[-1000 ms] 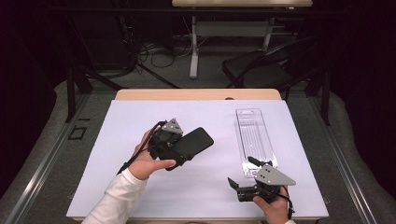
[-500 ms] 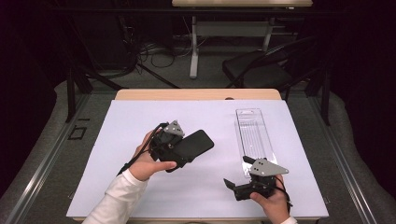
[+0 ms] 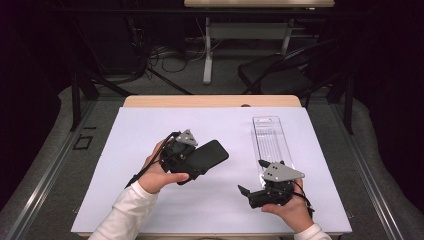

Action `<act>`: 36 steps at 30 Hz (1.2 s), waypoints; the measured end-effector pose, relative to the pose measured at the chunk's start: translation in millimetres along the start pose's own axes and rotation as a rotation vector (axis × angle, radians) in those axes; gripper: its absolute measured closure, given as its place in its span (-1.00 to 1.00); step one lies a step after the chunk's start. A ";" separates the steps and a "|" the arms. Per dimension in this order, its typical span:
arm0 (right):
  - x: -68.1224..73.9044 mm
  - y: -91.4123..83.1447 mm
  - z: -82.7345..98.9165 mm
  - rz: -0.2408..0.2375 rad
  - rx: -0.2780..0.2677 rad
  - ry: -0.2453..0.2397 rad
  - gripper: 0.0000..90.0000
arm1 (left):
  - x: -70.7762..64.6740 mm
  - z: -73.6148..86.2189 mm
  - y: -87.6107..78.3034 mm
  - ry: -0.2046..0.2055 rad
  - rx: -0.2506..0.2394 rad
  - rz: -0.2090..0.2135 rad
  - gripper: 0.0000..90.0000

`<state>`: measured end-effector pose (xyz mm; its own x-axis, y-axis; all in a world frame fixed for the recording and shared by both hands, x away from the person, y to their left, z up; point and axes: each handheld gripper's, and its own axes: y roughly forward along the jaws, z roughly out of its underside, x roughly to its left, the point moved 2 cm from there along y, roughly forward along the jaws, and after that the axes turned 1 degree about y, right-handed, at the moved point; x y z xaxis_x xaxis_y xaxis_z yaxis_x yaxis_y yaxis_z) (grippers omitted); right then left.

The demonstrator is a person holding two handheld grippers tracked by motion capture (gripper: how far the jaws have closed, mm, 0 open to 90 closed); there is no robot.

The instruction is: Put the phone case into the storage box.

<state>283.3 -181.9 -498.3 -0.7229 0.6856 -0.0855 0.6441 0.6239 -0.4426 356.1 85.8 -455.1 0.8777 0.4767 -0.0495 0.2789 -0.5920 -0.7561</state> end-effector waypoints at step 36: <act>9.1 49.5 -57.8 0.004 0.016 -0.401 -0.19 | 22.8 8.8 -19.8 -0.060 -0.027 -0.044 -0.68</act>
<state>323.1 -123.1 -469.5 -0.7628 0.4850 -0.4277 0.6453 0.6134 -0.4553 367.2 114.1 -447.0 0.8394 0.5405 -0.0563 0.3278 -0.5863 -0.7408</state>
